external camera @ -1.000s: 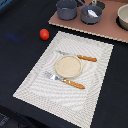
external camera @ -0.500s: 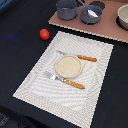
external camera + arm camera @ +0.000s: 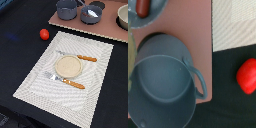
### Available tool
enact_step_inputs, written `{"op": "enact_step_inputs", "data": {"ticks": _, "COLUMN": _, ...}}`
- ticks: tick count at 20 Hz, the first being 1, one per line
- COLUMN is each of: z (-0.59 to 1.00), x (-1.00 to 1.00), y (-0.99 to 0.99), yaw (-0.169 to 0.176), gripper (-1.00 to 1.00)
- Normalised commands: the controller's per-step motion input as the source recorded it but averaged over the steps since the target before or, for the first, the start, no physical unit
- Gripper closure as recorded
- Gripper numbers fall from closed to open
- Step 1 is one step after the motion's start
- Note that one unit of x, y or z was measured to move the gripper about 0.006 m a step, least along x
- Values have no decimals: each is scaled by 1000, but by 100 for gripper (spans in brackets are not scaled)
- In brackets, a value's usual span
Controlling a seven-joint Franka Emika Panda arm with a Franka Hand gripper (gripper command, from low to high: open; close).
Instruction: Place the fish, sausage, and tomato into the frying pan.
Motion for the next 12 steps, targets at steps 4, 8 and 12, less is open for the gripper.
{"op": "enact_step_inputs", "data": {"ticks": 4, "z": -113, "x": -693, "y": -435, "yaw": -133, "gripper": -100}}
{"op": "enact_step_inputs", "data": {"ticks": 8, "z": -186, "x": -704, "y": -371, "yaw": -171, "gripper": -100}}
{"op": "enact_step_inputs", "data": {"ticks": 12, "z": -259, "x": -693, "y": -406, "yaw": -160, "gripper": -100}}
